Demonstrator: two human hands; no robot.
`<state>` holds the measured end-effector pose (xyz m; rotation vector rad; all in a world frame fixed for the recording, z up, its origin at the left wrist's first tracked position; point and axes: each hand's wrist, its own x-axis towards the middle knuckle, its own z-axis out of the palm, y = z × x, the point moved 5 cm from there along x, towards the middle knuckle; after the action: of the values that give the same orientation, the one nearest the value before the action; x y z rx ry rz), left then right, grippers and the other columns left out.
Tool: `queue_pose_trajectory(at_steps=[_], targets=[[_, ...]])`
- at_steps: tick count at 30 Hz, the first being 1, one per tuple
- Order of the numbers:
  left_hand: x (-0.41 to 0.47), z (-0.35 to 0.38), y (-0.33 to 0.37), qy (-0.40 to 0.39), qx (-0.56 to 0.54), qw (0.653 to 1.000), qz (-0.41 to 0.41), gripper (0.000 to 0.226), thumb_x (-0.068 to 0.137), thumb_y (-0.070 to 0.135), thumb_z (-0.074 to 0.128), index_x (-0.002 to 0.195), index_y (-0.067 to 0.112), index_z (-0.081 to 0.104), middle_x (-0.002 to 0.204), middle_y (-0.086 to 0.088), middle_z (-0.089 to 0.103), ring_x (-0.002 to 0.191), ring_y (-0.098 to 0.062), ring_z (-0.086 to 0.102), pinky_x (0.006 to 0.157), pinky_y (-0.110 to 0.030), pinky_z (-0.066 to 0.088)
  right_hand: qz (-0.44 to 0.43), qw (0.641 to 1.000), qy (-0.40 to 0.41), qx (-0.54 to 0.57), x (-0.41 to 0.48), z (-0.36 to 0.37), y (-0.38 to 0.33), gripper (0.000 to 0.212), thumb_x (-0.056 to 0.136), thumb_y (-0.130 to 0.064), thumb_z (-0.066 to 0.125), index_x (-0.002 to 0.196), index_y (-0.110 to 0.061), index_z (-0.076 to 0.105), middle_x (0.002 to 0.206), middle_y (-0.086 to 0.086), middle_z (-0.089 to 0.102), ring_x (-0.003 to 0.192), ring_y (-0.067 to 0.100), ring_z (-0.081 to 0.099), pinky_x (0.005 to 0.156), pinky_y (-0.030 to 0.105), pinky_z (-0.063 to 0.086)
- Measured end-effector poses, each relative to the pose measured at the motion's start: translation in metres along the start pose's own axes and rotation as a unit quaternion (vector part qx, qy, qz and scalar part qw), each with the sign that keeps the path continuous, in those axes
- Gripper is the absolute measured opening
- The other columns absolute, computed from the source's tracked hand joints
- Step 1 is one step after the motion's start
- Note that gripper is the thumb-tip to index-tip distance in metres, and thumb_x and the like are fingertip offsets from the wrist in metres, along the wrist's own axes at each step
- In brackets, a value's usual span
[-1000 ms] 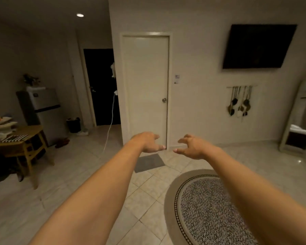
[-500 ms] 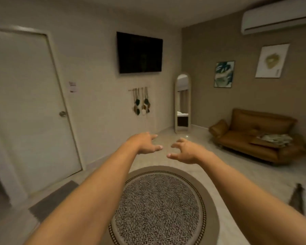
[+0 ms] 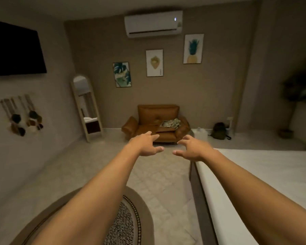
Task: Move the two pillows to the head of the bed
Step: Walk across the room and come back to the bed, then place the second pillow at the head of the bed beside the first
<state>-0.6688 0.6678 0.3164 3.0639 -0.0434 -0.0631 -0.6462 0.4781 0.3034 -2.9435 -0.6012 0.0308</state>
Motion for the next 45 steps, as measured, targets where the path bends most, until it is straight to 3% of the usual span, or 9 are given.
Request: queue_pose_trajectory(at_steps=[11,15,22,33,45], targets=[[0.129,0.039,0.145,-0.042,0.025,0.979,0.196,0.081,0.088,0.073,0.045,0.156,0.035,0.023,0.166,0.0,0.013,0.148,-0.028,0.025,0.114,-0.045,0.029,0.244,0.969,0.026,0.021,-0.035,0.014,0.184,0.075,0.087,-0.075,0.042,0.148,-0.031,0.041,0.157,-0.006,0.031,0.134,0.022,0.046,0.1,0.043,0.045],[0.155,0.064,0.203,-0.063,0.001,0.954,0.294,0.082,0.09,0.069,0.047,0.157,0.03,0.023,0.165,-0.003,0.013,0.148,-0.028,0.024,0.116,-0.043,0.025,0.338,0.94,0.039,0.036,-0.078,0.015,0.233,0.074,0.089,-0.072,0.042,0.149,-0.029,0.04,0.157,-0.005,0.031,0.134,0.024,0.045,0.102,0.044,0.044],[0.164,0.12,0.312,-0.098,-0.006,0.898,0.429,0.08,0.089,0.07,0.046,0.157,0.037,0.018,0.165,0.001,0.014,0.147,-0.026,0.027,0.114,-0.046,0.031,0.492,0.868,0.034,0.056,-0.181,0.048,0.295,0.075,0.088,-0.074,0.04,0.149,-0.03,0.04,0.158,-0.009,0.028,0.136,0.023,0.044,0.102,0.043,0.041],[0.15,0.213,0.483,-0.162,0.027,0.833,0.527,0.08,0.089,0.071,0.044,0.157,0.037,0.018,0.166,0.003,0.012,0.148,-0.022,0.025,0.114,-0.044,0.03,0.629,0.764,0.041,0.14,-0.298,0.116,0.391,0.075,0.087,-0.076,0.04,0.148,-0.031,0.039,0.159,-0.008,0.026,0.138,0.023,0.043,0.103,0.043,0.038],[0.21,0.293,0.582,-0.204,0.057,0.805,0.554,0.077,0.092,0.067,0.043,0.157,0.035,0.018,0.162,0.003,0.025,0.145,-0.021,0.031,0.111,-0.041,0.033,0.678,0.698,0.027,0.231,-0.281,0.209,0.475,0.075,0.091,-0.073,0.036,0.152,-0.03,0.032,0.162,-0.006,0.02,0.14,0.023,0.041,0.105,0.04,0.037]])
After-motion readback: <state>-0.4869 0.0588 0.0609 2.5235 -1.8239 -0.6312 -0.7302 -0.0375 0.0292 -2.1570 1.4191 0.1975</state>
